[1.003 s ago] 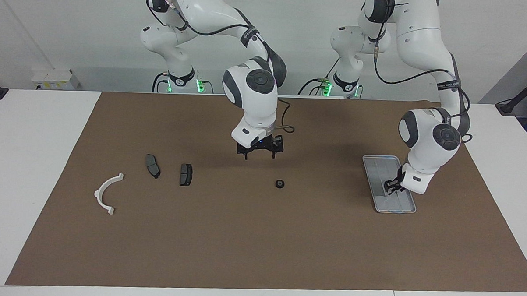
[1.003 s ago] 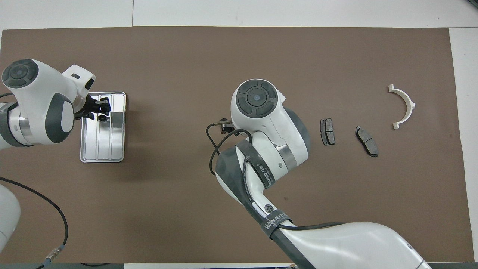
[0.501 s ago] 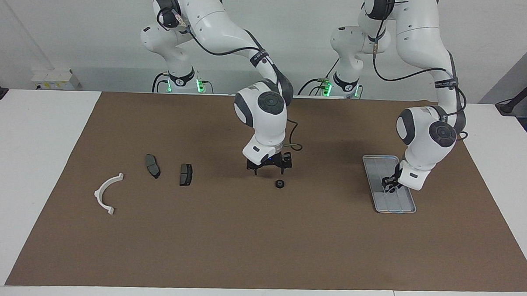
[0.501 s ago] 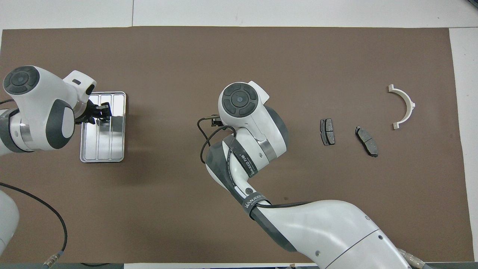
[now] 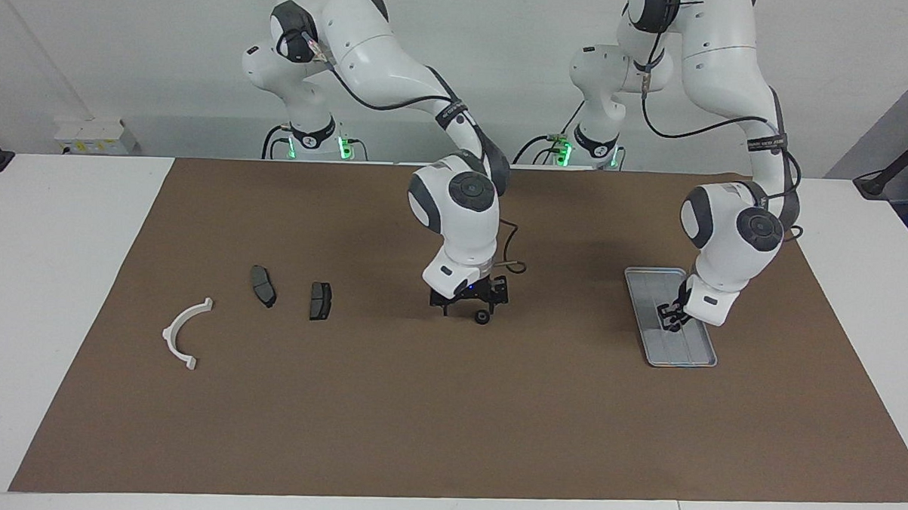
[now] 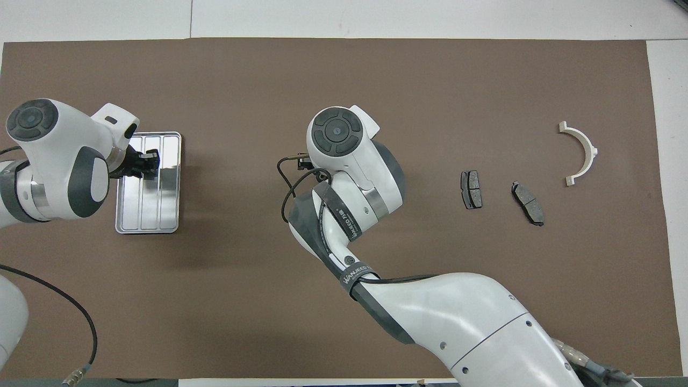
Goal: Place bearing gear from tray to pile
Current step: 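Hold the bearing with the right gripper while the left gripper grasps another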
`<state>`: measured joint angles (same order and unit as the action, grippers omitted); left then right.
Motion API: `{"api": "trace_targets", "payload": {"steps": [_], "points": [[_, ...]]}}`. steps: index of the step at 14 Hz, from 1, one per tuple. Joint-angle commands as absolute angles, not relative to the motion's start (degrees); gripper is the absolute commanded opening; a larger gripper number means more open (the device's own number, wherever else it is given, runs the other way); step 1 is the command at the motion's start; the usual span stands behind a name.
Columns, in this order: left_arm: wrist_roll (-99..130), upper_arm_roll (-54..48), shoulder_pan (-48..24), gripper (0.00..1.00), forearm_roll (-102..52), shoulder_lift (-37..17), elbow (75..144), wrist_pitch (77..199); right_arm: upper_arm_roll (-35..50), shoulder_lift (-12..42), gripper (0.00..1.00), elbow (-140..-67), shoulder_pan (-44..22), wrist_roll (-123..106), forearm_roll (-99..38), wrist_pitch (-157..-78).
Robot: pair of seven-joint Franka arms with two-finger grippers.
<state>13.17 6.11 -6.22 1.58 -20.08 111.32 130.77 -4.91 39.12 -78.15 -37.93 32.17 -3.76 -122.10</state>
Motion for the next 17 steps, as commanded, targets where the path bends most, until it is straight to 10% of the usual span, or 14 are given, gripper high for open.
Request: {"api": "trace_targets", "payload": {"steps": [1,10,14,17], "points": [[12.39,5.54,-5.27,0.35,1.93,-18.28,113.73,133.15,-4.57,42.8,0.95,-72.25,-38.23,34.97,-5.36,-119.53],[12.48,5.54,-4.92,0.39,1.93,-18.46,114.7,135.44,-4.4,43.15,0.92,-75.49,-38.76,35.6,-5.98,-123.48],[12.31,5.54,-4.92,0.04,1.93,-18.46,114.96,135.44,-4.31,42.8,0.92,-78.57,-38.58,35.16,-5.98,-126.65],[12.39,5.45,-4.92,0.0,1.93,-18.46,114.52,134.83,-4.13,42.71,0.91,-78.57,-38.76,35.24,-6.24,-125.95]]}}
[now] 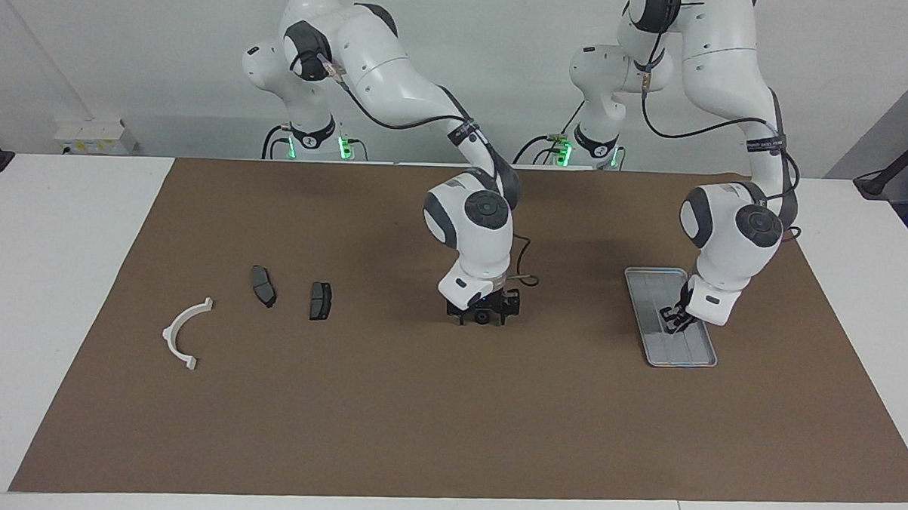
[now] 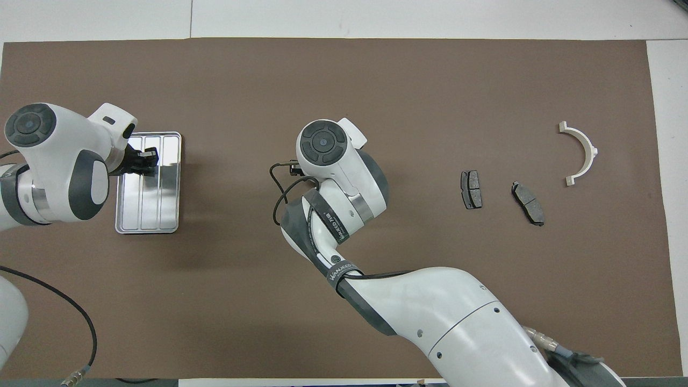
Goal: Place bearing gear from tray to pile
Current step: 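Hold the bearing with the right gripper while the left gripper grasps another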
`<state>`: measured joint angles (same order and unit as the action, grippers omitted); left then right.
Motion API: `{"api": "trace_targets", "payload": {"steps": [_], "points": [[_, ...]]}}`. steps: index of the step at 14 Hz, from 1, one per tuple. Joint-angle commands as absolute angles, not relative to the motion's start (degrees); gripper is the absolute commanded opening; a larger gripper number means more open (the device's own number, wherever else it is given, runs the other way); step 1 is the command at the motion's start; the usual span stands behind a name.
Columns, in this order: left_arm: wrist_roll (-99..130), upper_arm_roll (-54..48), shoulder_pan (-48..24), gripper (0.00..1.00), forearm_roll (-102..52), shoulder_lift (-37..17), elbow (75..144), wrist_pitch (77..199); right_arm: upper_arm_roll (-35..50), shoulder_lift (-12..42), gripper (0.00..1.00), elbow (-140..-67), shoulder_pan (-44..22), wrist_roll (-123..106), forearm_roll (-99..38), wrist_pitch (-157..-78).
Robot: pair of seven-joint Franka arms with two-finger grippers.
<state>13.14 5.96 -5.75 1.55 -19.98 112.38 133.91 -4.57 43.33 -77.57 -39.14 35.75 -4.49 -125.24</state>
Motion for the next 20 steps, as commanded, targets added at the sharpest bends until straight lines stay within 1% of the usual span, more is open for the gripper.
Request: {"api": "trace_targets", "payload": {"steps": [1,2,5,6,7,10,12,15,20], "points": [[12.74,5.36,-4.92,0.0,1.85,-18.37,114.0,134.48,-4.13,42.63,0.84,-78.57,-38.76,35.24,-6.33,-125.95],[12.92,5.27,-4.92,0.0,0.37,-18.2,113.82,134.21,-3.7,42.63,0.75,-78.49,-38.76,35.33,-6.33,-125.95],[13.09,5.36,-5.19,0.0,-2.72,-17.23,111.98,131.23,-3.43,42.63,0.53,-78.57,-38.67,35.42,-6.33,-125.95],[13.1,5.36,-5.36,0.0,-2.72,-16.79,111.54,130.26,-3.43,42.63,0.43,-78.57,-38.67,35.42,-6.33,-125.86],[13.18,5.45,-5.36,0.0,-2.72,-16.53,111.53,129.56,-3.43,42.63,0.35,-78.57,-38.58,35.42,-6.33,-125.77],[16.59,5.45,-5.71,0.0,-4.3,-15.65,111.88,127.36,-3.43,42.63,0.15,-78.57,-38.58,35.42,-6.33,-125.77],[22.56,4.75,-7.37,0.0,-4.31,-15.38,111.97,127.27,-3.43,42.54,0.05,-78.49,-38.5,35.42,-6.33,-125.33],[28.19,4.75,-10.1,0.0,-4.31,-15.12,111.89,127.27,-3.43,42.28,0.0,-77.61,-37.97,35.42,-6.24,-123.4],[40.14,4.75,-15.81,0.0,-6.59,-13.45,111.62,127.53,-3.34,39.56,0.0,-76.2,-33.41,30.95,-6.06,-116.91]]}}
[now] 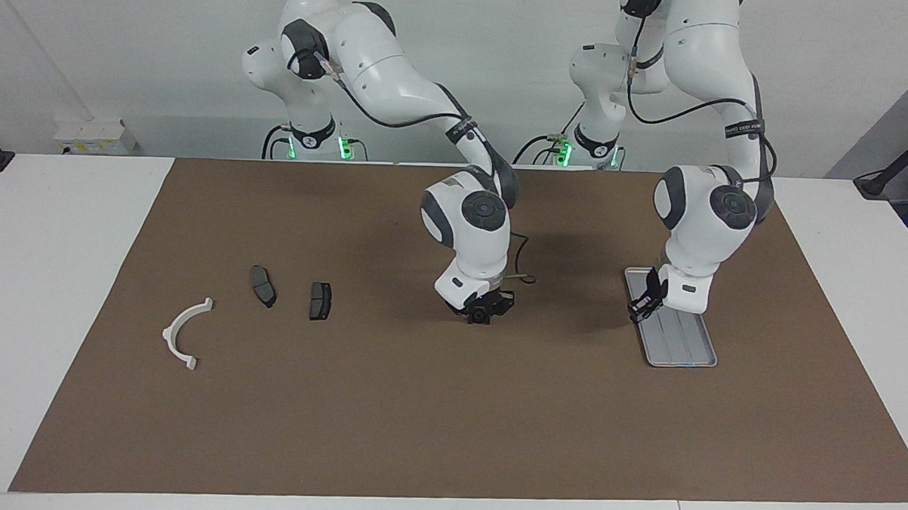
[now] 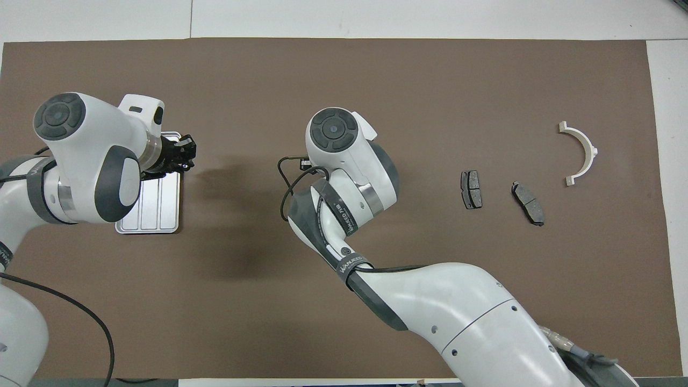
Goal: Place bearing gear from tray to pile
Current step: 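Hold the bearing with the right gripper while the left gripper grasps another, then place the bearing by the white arc while the left gripper carries another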
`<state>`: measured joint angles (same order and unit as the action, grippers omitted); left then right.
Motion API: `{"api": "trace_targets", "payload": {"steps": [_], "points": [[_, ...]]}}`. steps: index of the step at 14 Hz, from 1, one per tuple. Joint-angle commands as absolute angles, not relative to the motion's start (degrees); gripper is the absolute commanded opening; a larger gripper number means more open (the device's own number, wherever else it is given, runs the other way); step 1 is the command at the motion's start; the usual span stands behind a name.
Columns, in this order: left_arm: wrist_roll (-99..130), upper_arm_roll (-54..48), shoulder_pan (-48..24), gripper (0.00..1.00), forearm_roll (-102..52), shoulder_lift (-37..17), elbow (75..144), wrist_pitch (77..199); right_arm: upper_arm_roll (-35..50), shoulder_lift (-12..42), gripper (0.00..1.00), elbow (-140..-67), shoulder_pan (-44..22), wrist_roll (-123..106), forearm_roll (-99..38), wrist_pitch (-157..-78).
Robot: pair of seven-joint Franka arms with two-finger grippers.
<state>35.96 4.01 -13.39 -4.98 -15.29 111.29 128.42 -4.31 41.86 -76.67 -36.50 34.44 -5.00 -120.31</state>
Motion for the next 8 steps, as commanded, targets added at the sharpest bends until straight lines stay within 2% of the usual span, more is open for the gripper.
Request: {"api": "trace_targets", "payload": {"steps": [1,6,7,8], "points": [[42.78,4.75,-17.3,0.0,-7.03,-13.45,111.45,127.79,-3.34,38.85,0.0,-75.85,-31.92,29.11,-6.06,-115.33],[57.54,4.83,-28.2,0.0,-7.03,-14.32,108.82,129.55,-3.34,33.76,0.0,-75.76,-24.28,16.56,-6.24,-110.14],[61.57,4.92,-31.17,0.0,-6.94,-15.28,106.81,129.55,-3.43,32.97,0.0,-75.85,-22.17,13.3,-6.24,-108.73],[65.53,5.01,-34.68,0.0,-6.68,-18.51,103.05,128.85,-3.43,32.18,0.0,-76.2,-20.23,9.7,-6.24,-107.59]]}}
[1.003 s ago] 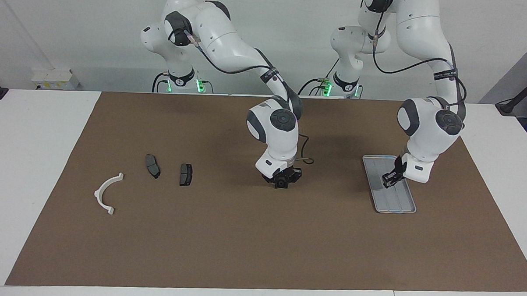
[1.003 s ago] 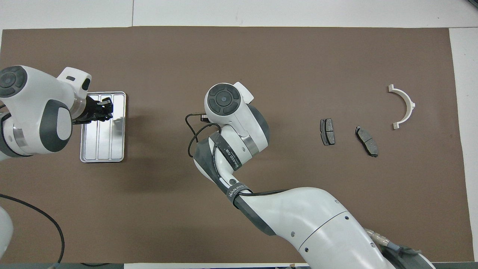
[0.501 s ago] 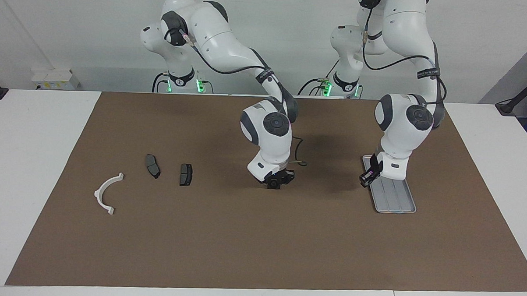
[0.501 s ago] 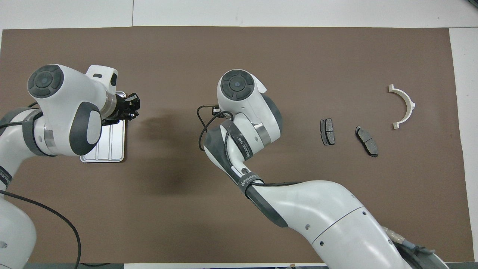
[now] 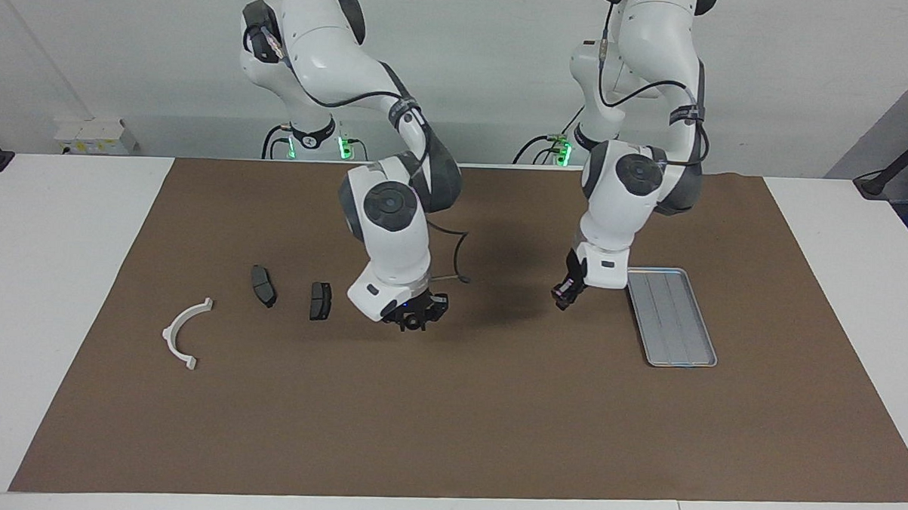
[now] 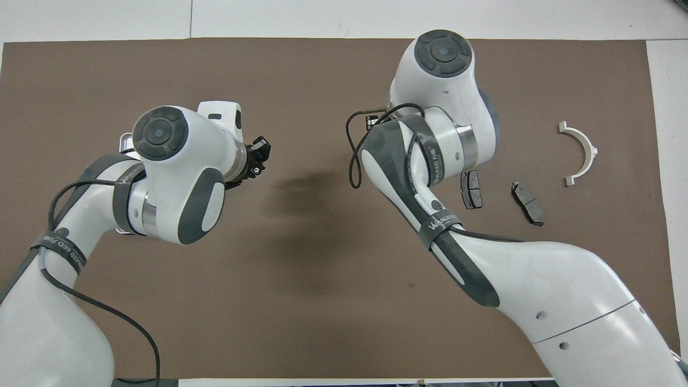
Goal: Place bearing gear from tray to pile
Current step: 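Place the bearing by the white arc while the left gripper carries another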
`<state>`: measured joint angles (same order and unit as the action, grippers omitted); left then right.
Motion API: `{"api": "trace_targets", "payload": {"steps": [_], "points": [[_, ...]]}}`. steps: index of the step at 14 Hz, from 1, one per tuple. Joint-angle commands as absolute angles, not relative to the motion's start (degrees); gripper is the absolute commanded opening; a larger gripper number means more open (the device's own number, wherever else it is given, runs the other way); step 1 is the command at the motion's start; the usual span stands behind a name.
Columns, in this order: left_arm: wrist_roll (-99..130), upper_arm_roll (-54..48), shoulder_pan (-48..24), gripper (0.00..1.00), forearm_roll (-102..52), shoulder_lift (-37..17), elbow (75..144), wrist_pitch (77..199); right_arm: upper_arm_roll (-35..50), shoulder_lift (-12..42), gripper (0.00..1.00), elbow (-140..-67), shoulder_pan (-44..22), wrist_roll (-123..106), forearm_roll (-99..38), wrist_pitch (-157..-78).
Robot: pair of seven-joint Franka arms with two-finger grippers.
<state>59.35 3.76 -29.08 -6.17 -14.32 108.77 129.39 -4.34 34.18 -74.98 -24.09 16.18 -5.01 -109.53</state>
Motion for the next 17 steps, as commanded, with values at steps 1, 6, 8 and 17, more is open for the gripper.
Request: {"api": "trace_targets", "payload": {"steps": [1,6,8,17], "points": [[69.22,5.1,-37.15,0.0,-6.51,-22.72,96.83,127.63,-3.43,31.56,0.0,-76.9,-18.04,6.36,-6.24,-106.53],[73.82,6.23,-44.02,0.0,-3.27,-36.08,83.8,123.24,-3.52,28.13,0.0,-84.09,-7.31,-12.1,-5.8,-106.52],[73.83,7.21,-43.77,0.0,-1.85,-37.62,82.18,120.6,-3.6,27.08,0.0,-87.0,-4.93,-15.81,-5.19,-107.14],[73.92,7.56,-43.86,1.0,-0.53,-37.27,84.03,120.51,-3.78,23.38,0.0,-98.61,-0.09,-24.87,-2.46,-115.93]]}}
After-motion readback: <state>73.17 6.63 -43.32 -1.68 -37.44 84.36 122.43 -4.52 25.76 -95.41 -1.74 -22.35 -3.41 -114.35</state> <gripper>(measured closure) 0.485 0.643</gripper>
